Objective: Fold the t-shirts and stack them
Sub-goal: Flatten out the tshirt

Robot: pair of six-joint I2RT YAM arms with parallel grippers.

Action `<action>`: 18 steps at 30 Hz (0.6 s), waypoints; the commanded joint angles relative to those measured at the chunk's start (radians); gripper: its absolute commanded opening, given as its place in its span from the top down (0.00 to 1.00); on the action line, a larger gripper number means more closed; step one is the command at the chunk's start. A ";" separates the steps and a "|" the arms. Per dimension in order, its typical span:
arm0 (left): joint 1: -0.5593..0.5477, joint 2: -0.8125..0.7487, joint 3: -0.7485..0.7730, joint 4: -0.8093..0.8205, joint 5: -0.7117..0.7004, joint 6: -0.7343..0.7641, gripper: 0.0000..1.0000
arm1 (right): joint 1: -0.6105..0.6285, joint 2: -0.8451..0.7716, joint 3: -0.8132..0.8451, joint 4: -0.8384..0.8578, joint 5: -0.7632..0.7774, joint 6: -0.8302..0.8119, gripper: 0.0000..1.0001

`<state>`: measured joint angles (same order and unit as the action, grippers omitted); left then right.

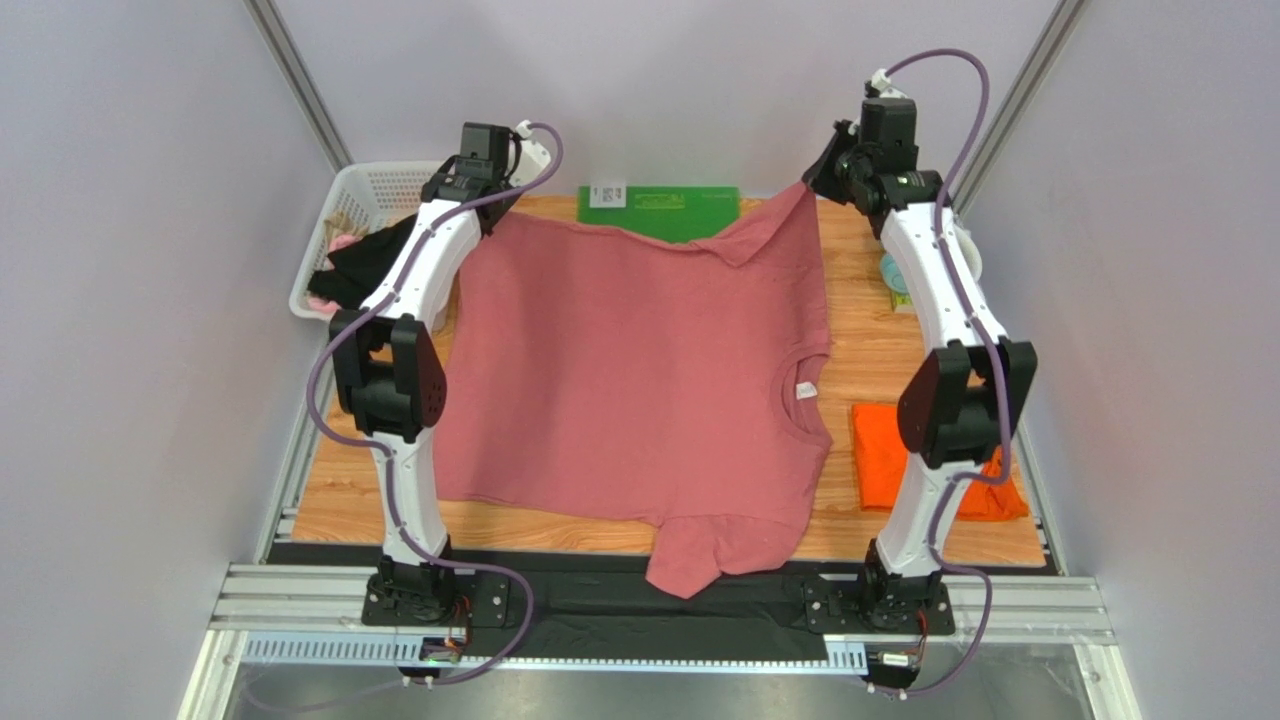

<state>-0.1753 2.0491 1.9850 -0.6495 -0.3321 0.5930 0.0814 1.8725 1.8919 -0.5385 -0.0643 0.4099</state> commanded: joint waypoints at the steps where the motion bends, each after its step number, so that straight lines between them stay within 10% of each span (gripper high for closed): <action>1: 0.011 0.069 0.038 0.014 -0.021 0.034 1.00 | -0.026 0.143 0.237 0.011 -0.032 -0.006 1.00; 18: 0.040 0.276 0.164 0.068 -0.047 0.039 1.00 | -0.072 0.470 0.559 0.023 -0.146 0.044 1.00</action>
<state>-0.1501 2.3024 2.0747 -0.6228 -0.3492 0.6113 0.0257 2.2921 2.4046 -0.5690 -0.1543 0.4274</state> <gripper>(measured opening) 0.006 0.011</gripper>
